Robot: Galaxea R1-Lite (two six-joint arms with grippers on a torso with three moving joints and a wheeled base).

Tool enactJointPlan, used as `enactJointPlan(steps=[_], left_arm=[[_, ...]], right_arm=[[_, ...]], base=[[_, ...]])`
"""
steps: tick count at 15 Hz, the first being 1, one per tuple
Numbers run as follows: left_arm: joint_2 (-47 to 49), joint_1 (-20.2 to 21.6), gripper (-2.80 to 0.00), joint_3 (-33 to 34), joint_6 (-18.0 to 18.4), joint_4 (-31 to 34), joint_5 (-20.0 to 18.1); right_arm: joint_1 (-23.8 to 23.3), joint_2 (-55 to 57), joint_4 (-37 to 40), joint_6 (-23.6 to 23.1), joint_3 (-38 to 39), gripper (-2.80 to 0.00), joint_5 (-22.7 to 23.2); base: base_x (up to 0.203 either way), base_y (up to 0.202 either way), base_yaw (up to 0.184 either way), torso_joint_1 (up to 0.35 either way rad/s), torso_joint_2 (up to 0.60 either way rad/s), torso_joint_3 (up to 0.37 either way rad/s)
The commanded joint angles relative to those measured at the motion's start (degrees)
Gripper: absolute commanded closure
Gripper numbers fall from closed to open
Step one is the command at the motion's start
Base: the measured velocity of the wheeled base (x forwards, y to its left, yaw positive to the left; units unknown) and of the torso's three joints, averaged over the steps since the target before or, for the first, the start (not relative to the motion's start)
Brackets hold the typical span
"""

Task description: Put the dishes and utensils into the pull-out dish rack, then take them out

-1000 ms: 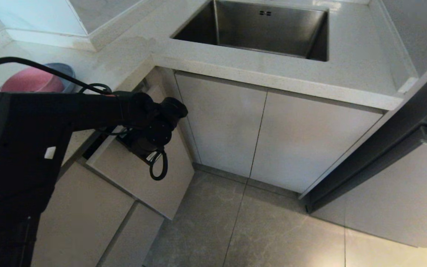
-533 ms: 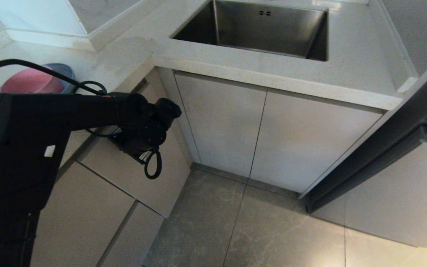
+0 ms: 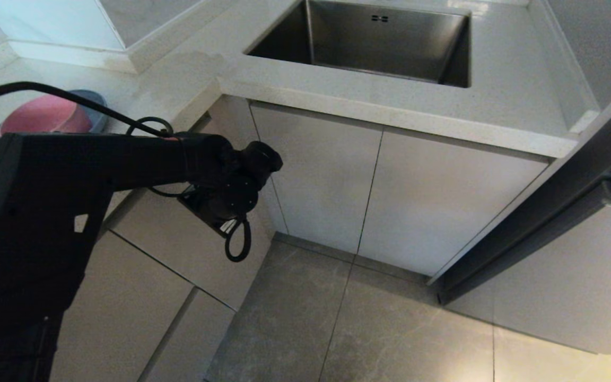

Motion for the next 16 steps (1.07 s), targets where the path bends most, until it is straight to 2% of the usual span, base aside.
enactJointPlan(steps=[1, 4, 8, 10, 12, 13, 14, 16], left_arm=[[-1.61, -3.22, 0.00, -0.02, 0.08, 0.20, -0.12], [-5.92, -7.29, 0.00, -0.20, -0.05, -1.73, -0.53], [-17.56, -8.73, 0.00, -0.33, -0.08, -5.11, -3.27], [-24.92, -7.78, 0.00, -0.33, -0.09, -5.27, -4.97], [-33.96, -3.72, 0.00, -0.30, 0.00, -3.58, -8.10], [-38.71, 0.10, 0.00, -0.12, 0.04, -2.20, -11.39], [-43.84, 4.81, 0.00, 0.46, 0.10, -0.49, -16.78], [-55.43, 15.83, 0.00, 3.71, 0.49, 2.36, -32.62]], right_arm=[[0.04, 0.05, 0.06, 0.00, 0.01, 0.00, 0.00], [0.04, 0.05, 0.06, 0.00, 0.01, 0.00, 0.00], [0.04, 0.05, 0.06, 0.00, 0.01, 0.00, 0.00], [0.04, 0.05, -0.02, 0.00, 0.01, 0.00, 0.00], [0.04, 0.05, -0.02, 0.00, 0.01, 0.00, 0.00], [0.04, 0.05, -0.02, 0.00, 0.01, 0.00, 0.00], [0.04, 0.05, 0.05, 0.00, 0.01, 0.00, 0.00], [0.04, 0.05, -0.02, 0.00, 0.01, 0.00, 0.00]], base=[[0.000, 0.000, 0.000, 0.000, 0.00, 0.000], [0.000, 0.000, 0.000, 0.000, 0.00, 0.000], [0.000, 0.000, 0.000, 0.000, 0.00, 0.000], [0.000, 0.000, 0.000, 0.000, 0.00, 0.000], [0.000, 0.000, 0.000, 0.000, 0.00, 0.000], [0.000, 0.000, 0.000, 0.000, 0.00, 0.000], [0.000, 0.000, 0.000, 0.000, 0.00, 0.000], [0.000, 0.000, 0.000, 0.000, 0.00, 0.000]])
